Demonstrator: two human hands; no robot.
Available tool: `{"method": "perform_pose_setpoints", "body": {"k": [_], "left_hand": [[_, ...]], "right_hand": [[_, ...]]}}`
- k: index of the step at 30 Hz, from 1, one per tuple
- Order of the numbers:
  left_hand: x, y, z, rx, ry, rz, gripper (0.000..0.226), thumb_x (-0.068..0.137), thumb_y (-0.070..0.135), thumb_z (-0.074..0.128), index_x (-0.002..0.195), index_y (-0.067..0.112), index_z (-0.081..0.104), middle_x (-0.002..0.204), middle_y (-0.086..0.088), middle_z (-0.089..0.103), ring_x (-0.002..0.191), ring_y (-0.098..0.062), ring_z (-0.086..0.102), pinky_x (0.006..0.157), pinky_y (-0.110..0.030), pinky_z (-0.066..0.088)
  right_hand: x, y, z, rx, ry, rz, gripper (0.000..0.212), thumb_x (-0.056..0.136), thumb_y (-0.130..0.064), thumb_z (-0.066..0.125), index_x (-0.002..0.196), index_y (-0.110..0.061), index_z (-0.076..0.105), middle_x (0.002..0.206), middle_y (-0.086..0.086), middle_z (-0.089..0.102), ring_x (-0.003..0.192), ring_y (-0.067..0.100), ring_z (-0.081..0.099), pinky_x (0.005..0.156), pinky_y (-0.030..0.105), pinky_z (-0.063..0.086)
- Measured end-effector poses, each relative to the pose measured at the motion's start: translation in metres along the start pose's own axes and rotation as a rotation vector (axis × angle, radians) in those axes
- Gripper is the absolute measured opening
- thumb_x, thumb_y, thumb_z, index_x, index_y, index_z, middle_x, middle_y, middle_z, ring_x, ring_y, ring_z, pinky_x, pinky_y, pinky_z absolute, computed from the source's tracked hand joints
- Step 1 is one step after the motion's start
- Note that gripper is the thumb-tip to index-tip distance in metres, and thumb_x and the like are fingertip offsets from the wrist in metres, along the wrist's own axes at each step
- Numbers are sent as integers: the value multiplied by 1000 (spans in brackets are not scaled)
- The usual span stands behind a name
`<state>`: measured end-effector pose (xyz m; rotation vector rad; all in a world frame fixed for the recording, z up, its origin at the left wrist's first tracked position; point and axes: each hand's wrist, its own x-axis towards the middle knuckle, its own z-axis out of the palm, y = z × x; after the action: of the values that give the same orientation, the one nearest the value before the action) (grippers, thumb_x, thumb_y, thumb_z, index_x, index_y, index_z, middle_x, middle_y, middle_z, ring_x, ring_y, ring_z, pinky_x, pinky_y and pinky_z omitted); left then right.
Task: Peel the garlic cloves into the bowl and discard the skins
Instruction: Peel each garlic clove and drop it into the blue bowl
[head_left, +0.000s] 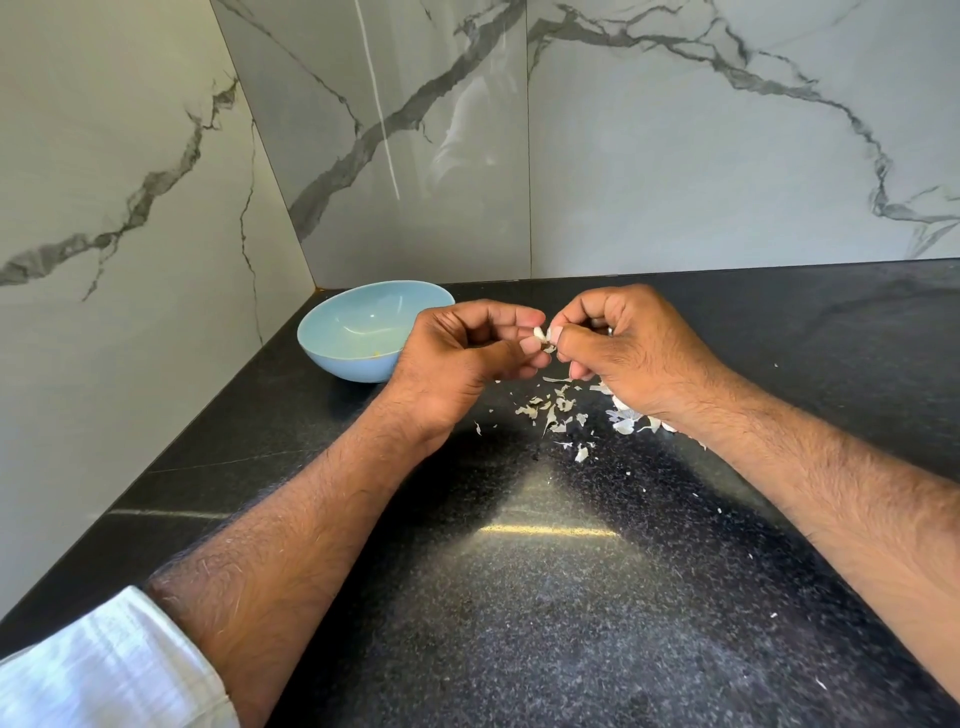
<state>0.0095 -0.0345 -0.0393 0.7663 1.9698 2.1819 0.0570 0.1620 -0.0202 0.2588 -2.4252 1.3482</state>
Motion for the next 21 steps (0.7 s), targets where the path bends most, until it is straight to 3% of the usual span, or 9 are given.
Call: {"method": "perform_pose_setpoints", "body": {"k": [6, 13, 16, 18, 21], "left_hand": [[0, 1, 1, -18, 33, -28, 11, 91, -4, 76, 100, 3, 77, 91, -19, 79, 85, -28, 78, 83, -39, 66], [0, 6, 1, -89, 53, -58, 24, 89, -9, 75, 110, -1, 67, 91, -17, 76, 83, -29, 77, 80, -39, 66], [-1, 9, 1, -102, 68, -69, 26, 88, -8, 76, 111, -2, 66, 94, -20, 76, 83, -28, 77, 77, -36, 66], [-1, 10, 1, -106, 78, -72, 27, 88, -8, 77, 112, -2, 66, 97, -22, 76, 83, -28, 77, 76, -36, 66], [0, 9, 1, -92, 91, -71, 27, 87, -8, 78, 111, 1, 67, 96, -18, 78, 83, -28, 77, 77, -38, 65]], "right_hand": [[-1, -1, -1, -12, -5, -8, 11, 96, -13, 70, 87, -17, 76, 74, 1, 75, 59, 7, 71, 65, 38, 63], [-1, -1, -1, -20, 4, 12, 9, 94, -15, 72, 87, -17, 76, 72, -1, 75, 60, 8, 72, 69, 44, 64], [1, 3, -4, -87, 75, 56, 6, 87, -18, 78, 83, -20, 76, 71, 1, 76, 63, 17, 75, 68, 47, 66], [2, 6, -7, -160, 108, 83, 12, 79, -14, 85, 80, -19, 75, 72, 1, 74, 66, 24, 75, 67, 43, 66], [3, 7, -9, -200, 11, 67, 23, 76, -5, 88, 84, -23, 76, 80, -5, 75, 70, 15, 72, 66, 28, 63]]}}
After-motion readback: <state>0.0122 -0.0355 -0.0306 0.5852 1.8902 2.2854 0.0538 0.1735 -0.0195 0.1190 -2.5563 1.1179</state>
